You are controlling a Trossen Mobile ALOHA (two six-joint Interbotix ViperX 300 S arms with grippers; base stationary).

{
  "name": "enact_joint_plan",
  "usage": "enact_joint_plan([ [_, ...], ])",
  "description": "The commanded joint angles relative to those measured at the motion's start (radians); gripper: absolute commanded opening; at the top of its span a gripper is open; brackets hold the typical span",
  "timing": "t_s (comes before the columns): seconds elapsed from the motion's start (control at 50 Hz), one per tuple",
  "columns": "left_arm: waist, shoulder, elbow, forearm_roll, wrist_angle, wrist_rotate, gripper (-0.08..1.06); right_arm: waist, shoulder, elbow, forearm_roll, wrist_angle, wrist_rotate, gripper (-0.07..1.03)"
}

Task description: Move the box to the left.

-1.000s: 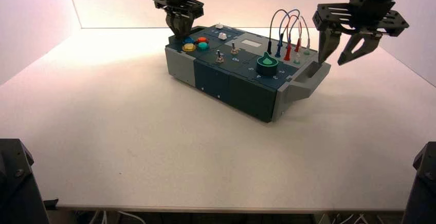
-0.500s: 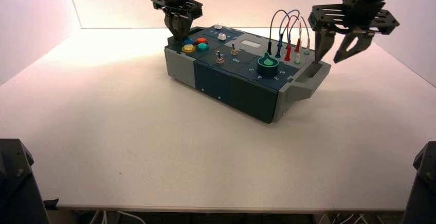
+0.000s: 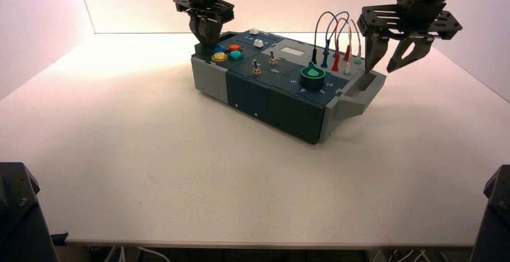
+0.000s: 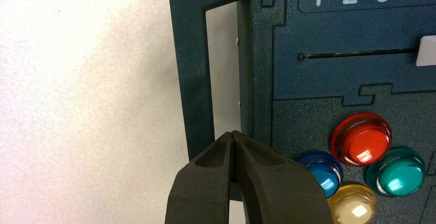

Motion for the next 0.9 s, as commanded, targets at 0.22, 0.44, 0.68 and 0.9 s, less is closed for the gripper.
enact_joint_plan([
  [0.22,0.02,-0.031,0.015,0.003,0.008,0.0,-0.03,0.003,0.014,0.052,-0.005,0.008,-0.002,0.64],
  [0.44,0.02,-0.029,0.018,0.002,0.006,0.0,-0.03,0.002,0.032,0.028,-0.017,0.012,-0.002,0.64],
  [0.68,0.046,-0.054,0.075,0.002,0.002,-0.011,-0.03,0.003,0.081,-0.098,-0.044,0.052,-0.003,0.64],
  [0.9,0.092,-0.1,0.152,0.0,-0.02,-0.025,-0.03,0.015,0.115,-0.158,-0.051,0.052,-0.009,0.64],
])
